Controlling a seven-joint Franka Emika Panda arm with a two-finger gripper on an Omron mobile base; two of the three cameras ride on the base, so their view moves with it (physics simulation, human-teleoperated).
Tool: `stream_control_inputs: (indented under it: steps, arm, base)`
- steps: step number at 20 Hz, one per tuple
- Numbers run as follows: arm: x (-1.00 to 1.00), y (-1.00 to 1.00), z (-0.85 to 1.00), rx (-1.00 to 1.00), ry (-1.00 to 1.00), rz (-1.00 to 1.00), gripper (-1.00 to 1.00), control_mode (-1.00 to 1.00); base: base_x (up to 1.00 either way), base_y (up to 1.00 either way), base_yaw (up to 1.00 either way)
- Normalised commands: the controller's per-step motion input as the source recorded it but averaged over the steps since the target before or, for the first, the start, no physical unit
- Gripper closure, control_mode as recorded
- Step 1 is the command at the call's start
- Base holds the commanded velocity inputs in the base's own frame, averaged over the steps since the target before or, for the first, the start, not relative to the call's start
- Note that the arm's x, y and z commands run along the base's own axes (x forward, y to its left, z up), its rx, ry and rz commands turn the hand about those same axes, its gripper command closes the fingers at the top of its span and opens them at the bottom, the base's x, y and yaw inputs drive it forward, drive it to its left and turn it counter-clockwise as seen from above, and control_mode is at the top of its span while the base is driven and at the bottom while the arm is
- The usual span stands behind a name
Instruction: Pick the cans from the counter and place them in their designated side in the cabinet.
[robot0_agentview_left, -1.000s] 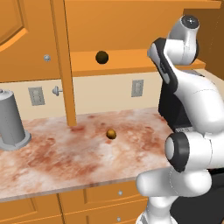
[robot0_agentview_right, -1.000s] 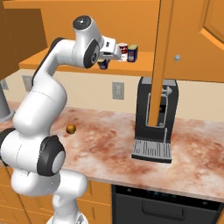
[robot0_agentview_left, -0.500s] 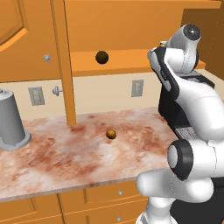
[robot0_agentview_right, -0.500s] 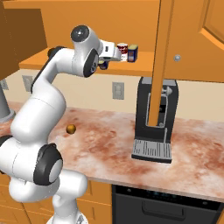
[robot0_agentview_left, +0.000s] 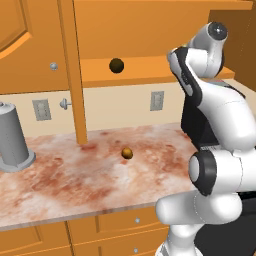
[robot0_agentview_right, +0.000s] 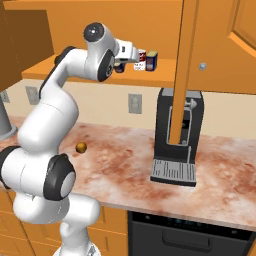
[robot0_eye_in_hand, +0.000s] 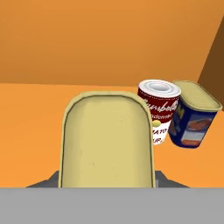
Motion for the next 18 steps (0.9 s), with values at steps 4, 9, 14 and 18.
stream_control_inputs:
  steps: [4,9,14,18]
  arm:
    - [0.18,0.0,0.03,0.0,-0.02,0.01,1.0,-1.0]
    - [0.01,-0.04,-0.11,-0.01,0.0,0.01,1.0,-1.0]
    - [0.0,-0.03,-0.08,-0.02,0.0,0.0,1.0,-1.0]
    - [0.0,0.0,-0.18,-0.03,0.0,0.01,1.0,-1.0]
  base:
    - [0.0,0.0,0.0]
    - [0.0,0.0,0.0]
    - [0.0,0.0,0.0]
    - [0.0,0.0,0.0]
